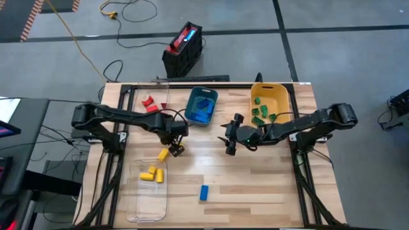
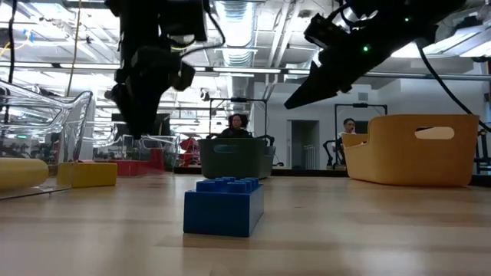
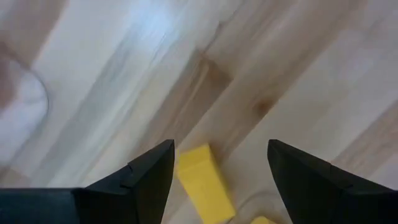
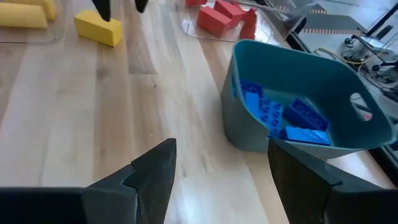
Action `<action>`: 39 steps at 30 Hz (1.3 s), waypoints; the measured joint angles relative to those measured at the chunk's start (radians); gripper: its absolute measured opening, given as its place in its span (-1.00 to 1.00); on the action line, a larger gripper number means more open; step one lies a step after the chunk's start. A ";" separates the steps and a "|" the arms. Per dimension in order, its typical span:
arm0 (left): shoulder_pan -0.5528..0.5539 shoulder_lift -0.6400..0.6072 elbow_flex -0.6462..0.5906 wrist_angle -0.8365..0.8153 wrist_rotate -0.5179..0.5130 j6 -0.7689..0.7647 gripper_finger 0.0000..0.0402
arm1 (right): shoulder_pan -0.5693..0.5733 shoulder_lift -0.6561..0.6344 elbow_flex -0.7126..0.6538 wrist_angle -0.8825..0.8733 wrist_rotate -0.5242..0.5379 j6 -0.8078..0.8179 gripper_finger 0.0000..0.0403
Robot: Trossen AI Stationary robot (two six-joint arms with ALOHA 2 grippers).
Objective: Sort blocks
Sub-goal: Put the yellow block into the bottom transparent bin
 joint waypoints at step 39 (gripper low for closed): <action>-0.045 0.053 -0.017 -0.107 -0.008 -0.105 0.25 | -0.082 -0.008 0.000 0.096 -0.145 -0.089 0.31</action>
